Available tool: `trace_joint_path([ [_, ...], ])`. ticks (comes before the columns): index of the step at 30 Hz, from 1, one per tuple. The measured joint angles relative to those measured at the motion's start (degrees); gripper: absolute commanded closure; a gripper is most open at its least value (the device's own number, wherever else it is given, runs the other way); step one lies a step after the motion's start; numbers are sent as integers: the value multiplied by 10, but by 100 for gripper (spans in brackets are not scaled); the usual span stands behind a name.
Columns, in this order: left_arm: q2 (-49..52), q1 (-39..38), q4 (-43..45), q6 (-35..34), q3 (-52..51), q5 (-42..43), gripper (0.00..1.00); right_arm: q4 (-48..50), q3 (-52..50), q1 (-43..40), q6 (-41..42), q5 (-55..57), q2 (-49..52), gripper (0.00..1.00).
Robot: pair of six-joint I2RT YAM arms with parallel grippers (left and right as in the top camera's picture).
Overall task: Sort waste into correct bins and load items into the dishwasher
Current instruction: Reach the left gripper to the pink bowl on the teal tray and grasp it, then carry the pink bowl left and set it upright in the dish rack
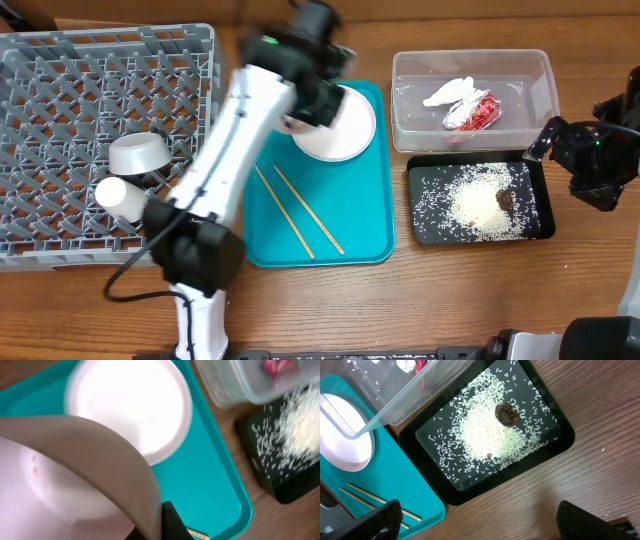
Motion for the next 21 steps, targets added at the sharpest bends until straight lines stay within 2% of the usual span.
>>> trace_joint_path([
  [6, -4, 151, 0, 44, 2, 163, 96, 0, 0, 0, 0, 0, 0, 0],
  [11, -4, 242, 0, 79, 2, 282, 96, 0, 0, 0, 0, 0, 0, 0],
  [21, -4, 381, 47, 111, -60, 434, 96, 0, 0, 0, 0, 0, 0, 0],
])
